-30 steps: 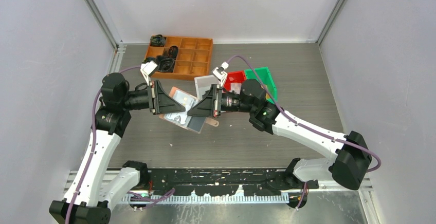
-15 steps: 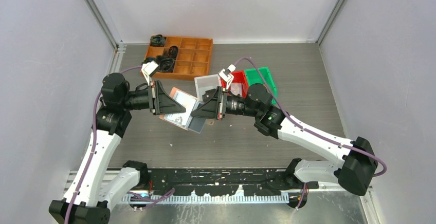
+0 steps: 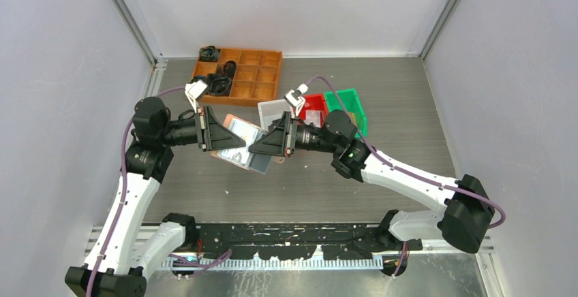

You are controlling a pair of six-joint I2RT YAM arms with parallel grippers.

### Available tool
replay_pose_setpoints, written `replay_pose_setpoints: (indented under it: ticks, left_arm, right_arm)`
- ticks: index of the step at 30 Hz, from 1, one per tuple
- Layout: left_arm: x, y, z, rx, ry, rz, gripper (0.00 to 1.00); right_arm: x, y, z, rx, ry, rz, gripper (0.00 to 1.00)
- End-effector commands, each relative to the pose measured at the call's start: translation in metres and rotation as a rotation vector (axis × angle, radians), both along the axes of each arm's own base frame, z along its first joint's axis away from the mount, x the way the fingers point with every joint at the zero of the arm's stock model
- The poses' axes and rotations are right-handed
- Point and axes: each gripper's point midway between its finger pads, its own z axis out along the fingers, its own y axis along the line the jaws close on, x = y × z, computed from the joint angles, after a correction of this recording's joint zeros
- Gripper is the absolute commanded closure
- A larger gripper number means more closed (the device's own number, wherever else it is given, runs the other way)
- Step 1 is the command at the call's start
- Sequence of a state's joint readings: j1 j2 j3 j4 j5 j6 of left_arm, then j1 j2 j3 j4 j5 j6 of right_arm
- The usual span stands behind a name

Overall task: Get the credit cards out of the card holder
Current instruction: Remove the credit card from the card holder.

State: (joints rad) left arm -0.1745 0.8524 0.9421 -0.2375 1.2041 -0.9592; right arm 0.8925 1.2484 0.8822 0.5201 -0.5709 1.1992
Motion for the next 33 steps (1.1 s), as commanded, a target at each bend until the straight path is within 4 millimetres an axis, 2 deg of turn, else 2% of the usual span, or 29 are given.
replay_pose_setpoints:
  ticks: [1, 4, 7, 11, 13, 15, 17, 22, 24, 28, 33]
  left_arm:
    - [-0.024, 0.001, 0.021, -0.022, -0.134, -0.069, 0.75]
    - [-0.026, 0.001, 0.021, -0.018, -0.147, -0.073, 0.72]
    - [-0.028, 0.002, 0.023, -0.019, -0.152, -0.081, 0.69]
    - [-0.03, 0.002, 0.027, -0.024, -0.146, -0.086, 0.6]
    - [-0.031, 0.001, 0.031, -0.032, -0.133, -0.092, 0.54]
    - [-0.031, 0.001, 0.033, -0.038, -0.132, -0.095, 0.53]
    - [-0.03, 0.001, 0.034, -0.042, -0.125, -0.097, 0.57]
    - [-0.028, 0.001, 0.036, -0.048, -0.123, -0.094, 0.78]
    - [-0.027, 0.001, 0.037, -0.049, -0.121, -0.09, 0.8]
    - [-0.026, 0.0, 0.037, -0.051, -0.114, -0.087, 0.77]
    - [-0.027, 0.001, 0.04, -0.052, -0.12, -0.089, 0.63]
  right_arm:
    - [0.01, 0.016, 0.007, 0.019, 0.012, -0.029, 0.73]
    - [0.011, 0.019, 0.008, 0.023, 0.016, -0.024, 0.8]
    - [0.009, 0.016, 0.008, 0.025, 0.005, -0.031, 0.93]
    - [0.005, 0.009, 0.004, 0.021, -0.006, -0.036, 0.99]
    - [0.004, 0.005, 0.001, 0.022, -0.01, -0.043, 0.99]
    - [0.003, 0.002, -0.003, 0.022, -0.006, -0.053, 0.99]
    - [0.002, -0.001, -0.004, 0.024, -0.006, -0.056, 0.99]
    - [-0.001, -0.006, -0.008, 0.026, -0.006, -0.062, 0.99]
    - [-0.001, -0.008, -0.01, 0.023, -0.003, -0.068, 0.99]
    - [-0.003, -0.011, -0.015, 0.018, -0.001, -0.068, 0.99]
    - [-0.004, -0.013, -0.022, 0.007, 0.005, -0.075, 0.99]
